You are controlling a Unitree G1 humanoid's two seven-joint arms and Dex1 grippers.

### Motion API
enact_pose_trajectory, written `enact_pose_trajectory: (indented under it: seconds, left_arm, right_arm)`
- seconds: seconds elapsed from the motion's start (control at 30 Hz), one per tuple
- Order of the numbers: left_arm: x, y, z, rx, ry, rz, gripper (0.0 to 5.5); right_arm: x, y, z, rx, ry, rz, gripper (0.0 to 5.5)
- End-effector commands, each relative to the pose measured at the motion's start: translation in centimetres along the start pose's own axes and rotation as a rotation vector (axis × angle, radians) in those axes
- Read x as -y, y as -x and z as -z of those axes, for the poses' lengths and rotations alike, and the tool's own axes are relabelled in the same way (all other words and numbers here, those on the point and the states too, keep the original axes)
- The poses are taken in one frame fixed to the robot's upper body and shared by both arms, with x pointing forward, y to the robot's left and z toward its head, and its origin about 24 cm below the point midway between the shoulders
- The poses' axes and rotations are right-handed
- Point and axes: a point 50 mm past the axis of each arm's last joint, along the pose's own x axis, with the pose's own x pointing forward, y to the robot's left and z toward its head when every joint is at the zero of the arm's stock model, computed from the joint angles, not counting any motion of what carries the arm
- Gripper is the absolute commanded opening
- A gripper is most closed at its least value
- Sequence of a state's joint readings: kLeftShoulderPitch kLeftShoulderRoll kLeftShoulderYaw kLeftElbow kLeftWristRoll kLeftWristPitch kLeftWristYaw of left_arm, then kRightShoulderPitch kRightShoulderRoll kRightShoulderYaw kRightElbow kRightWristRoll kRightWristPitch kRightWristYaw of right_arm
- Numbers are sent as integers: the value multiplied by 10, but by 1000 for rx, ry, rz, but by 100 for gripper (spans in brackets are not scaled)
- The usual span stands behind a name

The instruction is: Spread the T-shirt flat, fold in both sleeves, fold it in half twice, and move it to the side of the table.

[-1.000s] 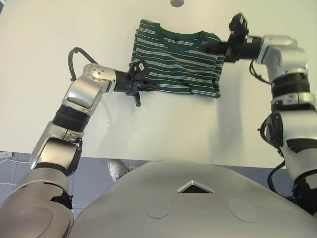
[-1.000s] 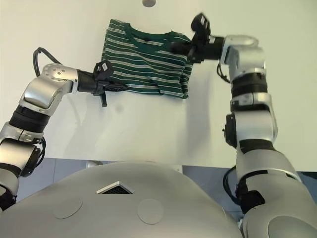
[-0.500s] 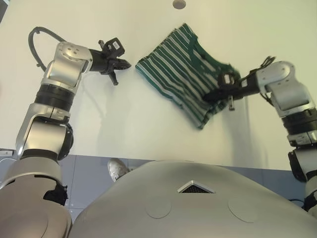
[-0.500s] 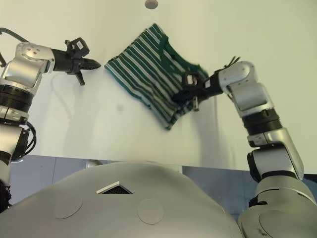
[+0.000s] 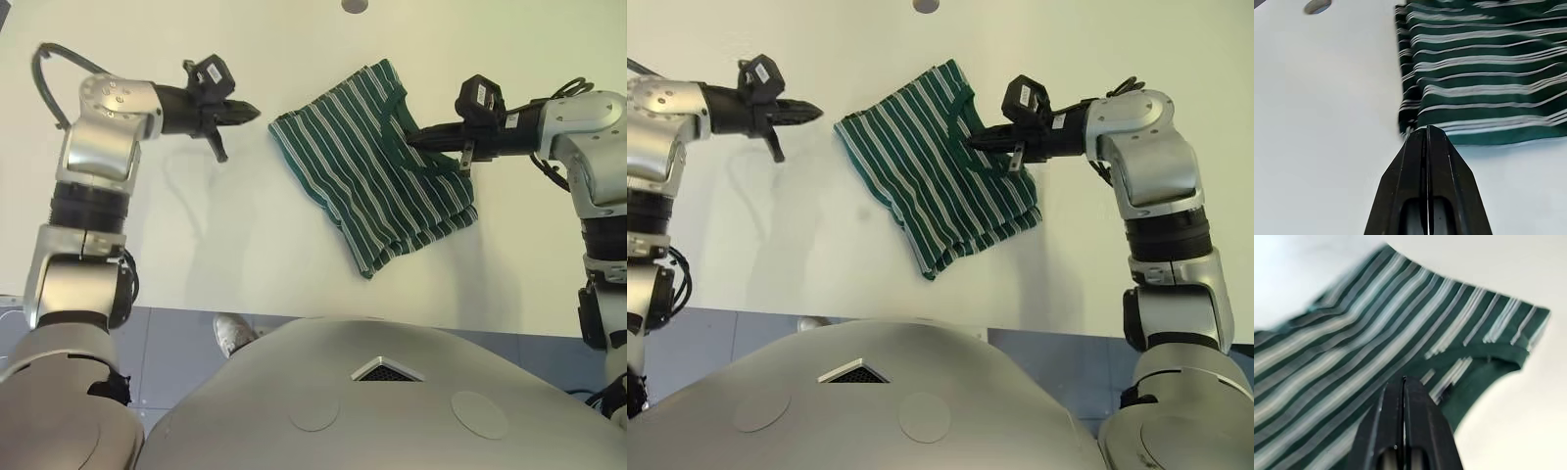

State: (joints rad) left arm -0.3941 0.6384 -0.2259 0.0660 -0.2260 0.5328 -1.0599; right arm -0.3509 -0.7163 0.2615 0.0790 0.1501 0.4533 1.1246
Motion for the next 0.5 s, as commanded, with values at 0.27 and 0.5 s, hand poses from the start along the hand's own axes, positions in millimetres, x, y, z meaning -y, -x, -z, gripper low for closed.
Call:
enact_pose_trajectory:
  seconds: [0.27,0.5]
  left_arm:
    - [-1,-51,17,-191,-114,-68,0]
    - [-36,-72,-42,50,-170,-191,0]
  right_arm:
    - [15,4,-23,84,124,91,3]
    - [14,8,-27,147,238,198,23]
